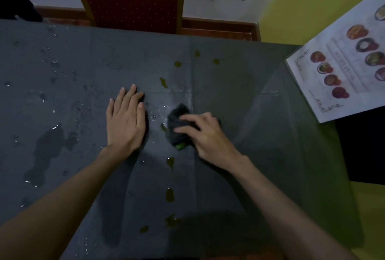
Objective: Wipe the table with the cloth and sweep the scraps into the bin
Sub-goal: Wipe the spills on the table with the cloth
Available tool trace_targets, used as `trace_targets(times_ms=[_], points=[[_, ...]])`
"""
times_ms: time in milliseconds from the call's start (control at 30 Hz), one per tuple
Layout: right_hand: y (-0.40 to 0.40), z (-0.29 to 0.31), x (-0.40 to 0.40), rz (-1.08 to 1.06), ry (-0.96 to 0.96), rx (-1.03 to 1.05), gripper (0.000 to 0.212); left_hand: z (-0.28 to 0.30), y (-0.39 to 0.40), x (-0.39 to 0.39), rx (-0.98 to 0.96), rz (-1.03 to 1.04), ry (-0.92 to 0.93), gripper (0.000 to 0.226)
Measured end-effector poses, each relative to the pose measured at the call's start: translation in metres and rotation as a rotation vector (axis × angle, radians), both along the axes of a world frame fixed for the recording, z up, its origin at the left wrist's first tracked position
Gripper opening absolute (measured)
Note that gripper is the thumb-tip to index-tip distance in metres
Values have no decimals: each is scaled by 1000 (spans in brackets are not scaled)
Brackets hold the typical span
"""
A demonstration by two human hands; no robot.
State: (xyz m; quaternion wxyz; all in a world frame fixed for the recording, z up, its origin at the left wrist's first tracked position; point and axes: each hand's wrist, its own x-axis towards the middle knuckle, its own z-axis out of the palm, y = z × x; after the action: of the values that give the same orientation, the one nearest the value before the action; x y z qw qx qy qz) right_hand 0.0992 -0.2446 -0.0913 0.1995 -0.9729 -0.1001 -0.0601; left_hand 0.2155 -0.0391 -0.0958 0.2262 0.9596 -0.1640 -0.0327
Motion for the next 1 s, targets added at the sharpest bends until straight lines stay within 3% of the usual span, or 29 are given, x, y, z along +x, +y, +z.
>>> trace_targets(times_ms=[67, 200, 267, 367, 500, 633, 767, 833, 933, 1000], points=[[-35, 1, 0, -234, -90, 6, 49, 0, -3, 9, 38, -4, -21, 56], [-101, -3, 46, -1062, -104, 11, 37, -3, -4, 31, 121, -21, -11, 56], [-112, -6, 82, -1233, -37, 5, 36, -6, 0, 37, 138, -33, 5, 56], [-98, -7, 134, -1167, 25, -7, 38, -9, 3, 38, 132, -34, 6, 57], [-43, -3, 173, -789, 41, -39, 45, -9, 2, 37, 132, -31, -4, 57], [9, -3, 144, -349, 30, -36, 42, -10, 3, 38, 137, -26, -14, 57], [-16, 2, 91, -4, -40, 3, 40, -12, 5, 38, 154, -41, -28, 55], [-51, 2, 87, -221, -117, -8, 43, -12, 5, 37, 151, -42, -32, 55], [-99, -1, 114, -905, -129, 10, 38, -10, 4, 35, 127, 1, -44, 53], [-107, -3, 146, -1189, -63, 22, 35, -9, 4, 33, 107, 36, -47, 53]])
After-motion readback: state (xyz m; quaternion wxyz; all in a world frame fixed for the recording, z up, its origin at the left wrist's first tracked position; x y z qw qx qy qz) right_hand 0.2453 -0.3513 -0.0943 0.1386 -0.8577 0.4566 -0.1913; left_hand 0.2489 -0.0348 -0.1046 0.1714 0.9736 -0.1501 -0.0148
